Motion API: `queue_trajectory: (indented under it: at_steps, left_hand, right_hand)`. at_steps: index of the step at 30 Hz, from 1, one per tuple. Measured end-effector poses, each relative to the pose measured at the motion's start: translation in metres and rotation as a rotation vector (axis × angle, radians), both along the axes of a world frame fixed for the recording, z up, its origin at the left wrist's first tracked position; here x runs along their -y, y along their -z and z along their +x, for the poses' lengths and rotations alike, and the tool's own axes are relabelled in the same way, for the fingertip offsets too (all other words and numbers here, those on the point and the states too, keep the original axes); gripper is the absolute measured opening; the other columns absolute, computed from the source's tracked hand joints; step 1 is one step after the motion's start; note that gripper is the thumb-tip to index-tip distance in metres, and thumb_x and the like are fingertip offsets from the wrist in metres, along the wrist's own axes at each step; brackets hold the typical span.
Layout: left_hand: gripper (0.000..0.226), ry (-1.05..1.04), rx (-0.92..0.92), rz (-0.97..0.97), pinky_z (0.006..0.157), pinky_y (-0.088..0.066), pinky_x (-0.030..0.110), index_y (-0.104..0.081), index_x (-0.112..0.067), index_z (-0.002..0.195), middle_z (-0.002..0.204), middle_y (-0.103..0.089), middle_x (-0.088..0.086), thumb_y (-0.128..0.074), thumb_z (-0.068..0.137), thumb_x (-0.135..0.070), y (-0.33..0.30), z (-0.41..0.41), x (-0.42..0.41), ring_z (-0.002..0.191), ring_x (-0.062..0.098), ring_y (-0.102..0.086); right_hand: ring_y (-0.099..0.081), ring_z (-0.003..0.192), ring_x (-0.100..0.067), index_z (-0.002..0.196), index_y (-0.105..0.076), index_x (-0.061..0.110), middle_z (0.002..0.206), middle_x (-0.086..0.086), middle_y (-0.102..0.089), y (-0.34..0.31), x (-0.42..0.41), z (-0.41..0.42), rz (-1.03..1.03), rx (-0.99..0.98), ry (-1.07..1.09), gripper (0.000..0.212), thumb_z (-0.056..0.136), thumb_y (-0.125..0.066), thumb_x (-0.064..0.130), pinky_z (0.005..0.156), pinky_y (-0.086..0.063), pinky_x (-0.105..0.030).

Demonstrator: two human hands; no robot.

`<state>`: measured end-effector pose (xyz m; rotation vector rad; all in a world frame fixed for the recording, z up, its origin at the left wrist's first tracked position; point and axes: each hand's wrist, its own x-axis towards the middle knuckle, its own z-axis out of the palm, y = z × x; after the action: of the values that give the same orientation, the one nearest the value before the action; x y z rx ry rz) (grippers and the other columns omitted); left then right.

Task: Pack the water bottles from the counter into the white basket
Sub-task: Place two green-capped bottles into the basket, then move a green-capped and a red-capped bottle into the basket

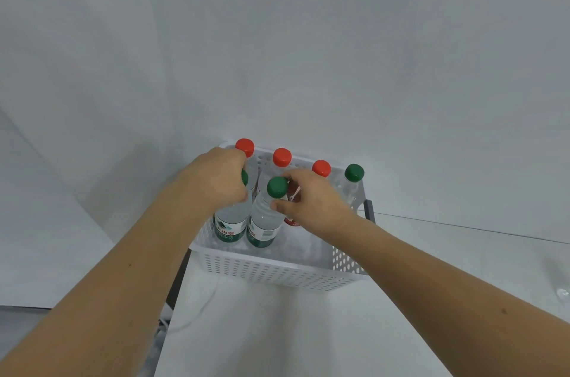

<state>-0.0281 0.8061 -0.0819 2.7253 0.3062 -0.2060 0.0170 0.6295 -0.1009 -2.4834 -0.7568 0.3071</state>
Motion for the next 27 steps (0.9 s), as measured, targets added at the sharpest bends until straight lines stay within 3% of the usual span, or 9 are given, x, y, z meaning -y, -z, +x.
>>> queue_trajectory:
  at_steps: [3,6,10,15,21,27]
  left_hand:
    - [0.026,-0.010,0.046,0.010,0.058,-0.048,0.030,-0.058,-0.009,0.100,0.092,-0.060,0.009,-0.066,0.080,-0.023,-0.008,0.000,0.002,0.074,0.024,-0.060]
    - [0.025,-0.047,0.222,0.052,0.066,-0.051,0.036,-0.057,-0.010,0.100,0.091,-0.062,0.010,-0.058,0.088,-0.032,-0.020,0.001,0.013,0.077,0.026,-0.058]
    - [0.032,-0.027,0.433,0.113,0.074,-0.049,0.040,-0.053,-0.007,0.114,0.104,-0.063,0.012,-0.050,0.095,-0.032,-0.040,0.009,0.042,0.088,0.029,-0.060]
    - [0.034,0.089,0.525,0.117,0.072,-0.044,0.034,-0.050,-0.011,0.124,0.117,-0.060,0.010,-0.046,0.097,-0.032,-0.062,0.020,0.096,0.094,0.027,-0.060]
    - [0.041,0.217,0.609,0.094,0.081,-0.047,0.040,-0.047,-0.007,0.130,0.130,-0.054,0.011,-0.049,0.097,-0.031,-0.082,0.033,0.193,0.109,0.029,-0.054]
    - [0.045,0.301,0.658,0.081,0.085,-0.045,0.037,-0.043,-0.008,0.136,0.139,-0.048,0.006,-0.048,0.097,-0.030,-0.097,0.047,0.320,0.122,0.024,-0.046]
  right_hand:
    - [-0.059,0.080,-0.010,0.115,-0.058,0.024,0.101,0.005,-0.058,-0.003,0.008,-0.002,0.026,-0.033,0.031,0.039,0.081,-0.073,0.034,0.066,-0.047,-0.019]
    - [-0.060,0.085,-0.011,0.123,-0.054,0.024,0.106,0.008,-0.057,-0.012,0.023,-0.005,0.032,-0.035,0.070,0.046,0.082,-0.070,0.037,0.075,-0.052,-0.027]
    - [-0.058,0.094,-0.011,0.125,-0.050,0.027,0.115,0.010,-0.055,-0.035,0.051,-0.003,0.097,-0.005,0.129,0.048,0.082,-0.069,0.035,0.082,-0.052,-0.031]
    - [-0.054,0.107,-0.009,0.136,-0.042,0.024,0.128,0.004,-0.054,-0.063,0.103,-0.003,0.165,0.112,0.202,0.057,0.085,-0.065,0.034,0.092,-0.047,-0.026]
    - [-0.031,0.137,-0.013,0.145,-0.032,0.021,0.150,0.005,-0.036,-0.089,0.198,-0.003,0.099,0.215,0.285,0.063,0.090,-0.059,0.036,0.105,-0.022,-0.023]
    - [-0.026,0.140,-0.016,0.147,-0.027,0.017,0.153,0.002,-0.032,-0.103,0.334,-0.004,0.038,0.257,0.406,0.067,0.090,-0.059,0.033,0.110,-0.022,-0.029]
